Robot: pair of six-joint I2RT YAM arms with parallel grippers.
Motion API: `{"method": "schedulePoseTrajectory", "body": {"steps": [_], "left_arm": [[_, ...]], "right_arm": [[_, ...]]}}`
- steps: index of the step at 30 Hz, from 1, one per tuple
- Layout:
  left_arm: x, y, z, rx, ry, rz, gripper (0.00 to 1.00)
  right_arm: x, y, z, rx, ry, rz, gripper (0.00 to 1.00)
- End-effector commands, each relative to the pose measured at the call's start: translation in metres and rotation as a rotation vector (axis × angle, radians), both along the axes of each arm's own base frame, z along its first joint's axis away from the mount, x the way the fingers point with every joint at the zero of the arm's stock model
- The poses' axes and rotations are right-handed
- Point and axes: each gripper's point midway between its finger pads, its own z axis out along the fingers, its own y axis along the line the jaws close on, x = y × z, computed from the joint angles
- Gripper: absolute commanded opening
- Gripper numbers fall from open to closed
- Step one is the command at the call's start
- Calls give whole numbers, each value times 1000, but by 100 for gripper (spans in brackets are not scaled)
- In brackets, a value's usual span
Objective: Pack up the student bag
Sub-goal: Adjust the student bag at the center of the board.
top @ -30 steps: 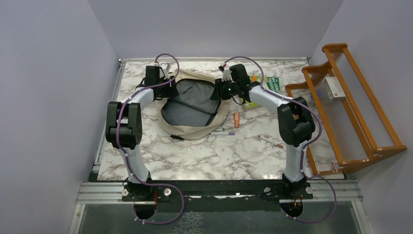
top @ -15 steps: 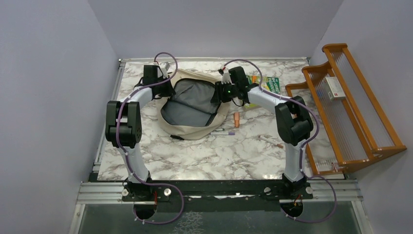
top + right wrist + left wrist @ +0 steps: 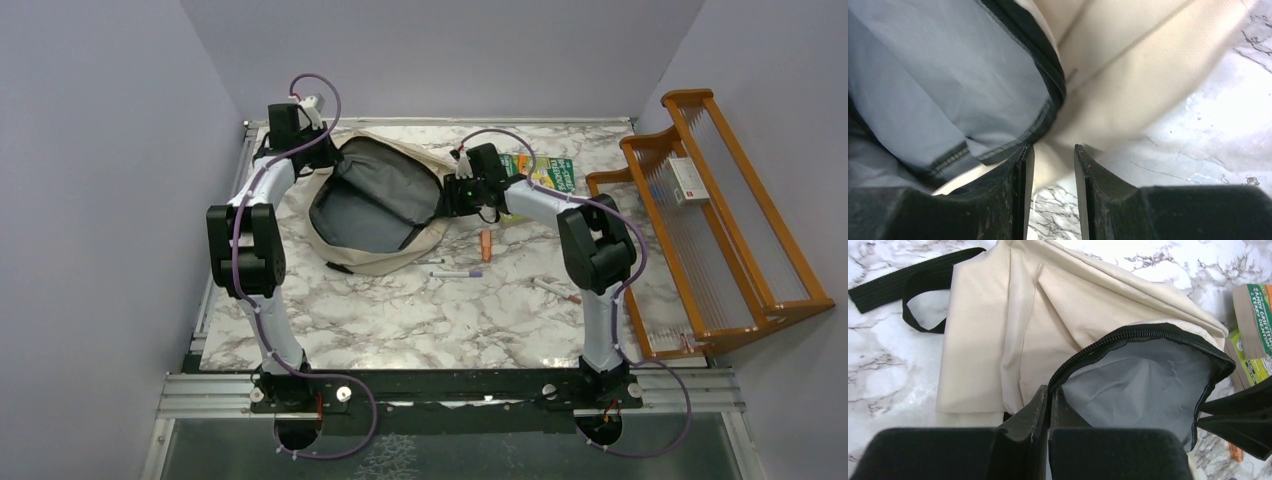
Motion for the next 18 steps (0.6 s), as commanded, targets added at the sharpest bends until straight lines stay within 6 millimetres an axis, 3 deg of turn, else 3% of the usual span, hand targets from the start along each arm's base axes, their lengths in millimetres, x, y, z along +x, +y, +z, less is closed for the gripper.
{"method": "schedulePoseTrajectory", "body": {"steps": [1,8,14,18], "left_arm": [[15,16,3,-19,-7,2,0],[16,21,-12,-52,30,-34,3],[24,24,-32,-48,71,-19,22],[29,30,-39,-35,86,17,41]], "right_arm": [[3,-18,-22,-87,40,-62,39],[4,-18,-19,-85,31,-63,39],[0,-17,18,-29,-58,-45,40],[-11,-12,46,36,-108,1,40]]}}
